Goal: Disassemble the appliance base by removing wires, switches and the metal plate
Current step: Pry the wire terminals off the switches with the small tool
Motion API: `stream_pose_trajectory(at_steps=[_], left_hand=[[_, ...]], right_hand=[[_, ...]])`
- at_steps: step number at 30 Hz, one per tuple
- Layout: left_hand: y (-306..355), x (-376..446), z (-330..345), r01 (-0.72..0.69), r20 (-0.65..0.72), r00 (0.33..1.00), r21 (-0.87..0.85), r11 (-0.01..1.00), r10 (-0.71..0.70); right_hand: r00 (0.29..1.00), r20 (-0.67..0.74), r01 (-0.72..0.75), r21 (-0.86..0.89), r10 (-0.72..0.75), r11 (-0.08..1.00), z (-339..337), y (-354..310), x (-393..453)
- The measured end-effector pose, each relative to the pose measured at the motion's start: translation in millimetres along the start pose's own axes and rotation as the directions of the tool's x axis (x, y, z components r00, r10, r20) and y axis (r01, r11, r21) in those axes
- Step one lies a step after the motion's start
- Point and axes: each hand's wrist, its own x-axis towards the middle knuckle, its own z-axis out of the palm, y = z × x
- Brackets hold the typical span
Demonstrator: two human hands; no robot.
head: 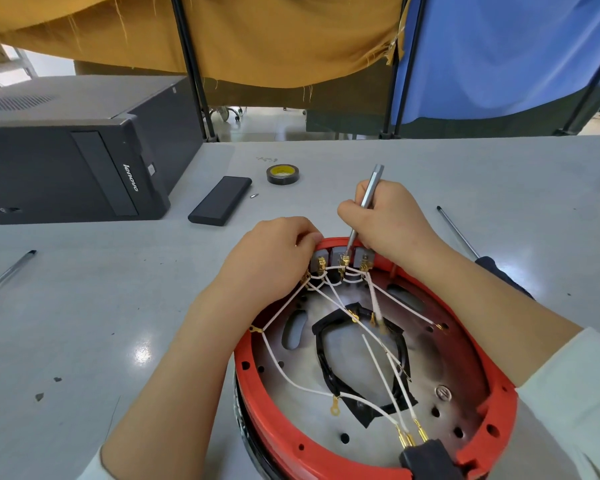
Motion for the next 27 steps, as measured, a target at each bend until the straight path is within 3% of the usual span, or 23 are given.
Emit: stream_pose_trajectory(at_steps=[4,8,10,15,17,23,27], left_hand=[[-3.4,-4.7,-0.5,0.026,0.097,0.995,-0.037,0.999,-0.023],[-1.8,-5.5,3.7,0.052,0.134,0.990,-0.078,0.996,-0.042],[-1.1,-4.4,2.2,0.046,0.167,0.986,-0.149,0.988,-0.020],[-4.3,-2.4,0.2,0.039,0.183,0.983,-0.194,0.980,-0.003],[-4.9,-2.1,0.2,0.045,0.186,0.982,-0.196,0.980,-0.008],[-4.3,-1.7,1.1,0.034,0.170,0.986,-0.204,0.978,0.002],[-6.4,-0.5,2.3,0.039,0.166,0.986,-0.191,0.981,-0.007]], right_hand=[[0.998,-0.055,-0.027,0.013,0.028,1.000,-1.0,-1.6,0.9],[0.990,-0.125,-0.042,0.146,0.061,0.988,-2.4,-3.9,-2.7],[0.991,-0.132,0.001,0.096,0.012,0.995,-5.4,-5.8,-5.7],[0.987,0.152,0.051,0.052,-0.058,0.997,-8.6,-23.1,-0.3],[0.977,0.198,0.082,0.010,-0.082,0.997,-4.2,-25.8,2.0],[0.999,0.005,0.041,0.137,-0.042,0.990,2.5,-6.5,0.1],[0.994,-0.032,0.108,-0.013,-0.108,0.994,4.9,-4.8,-1.2]])
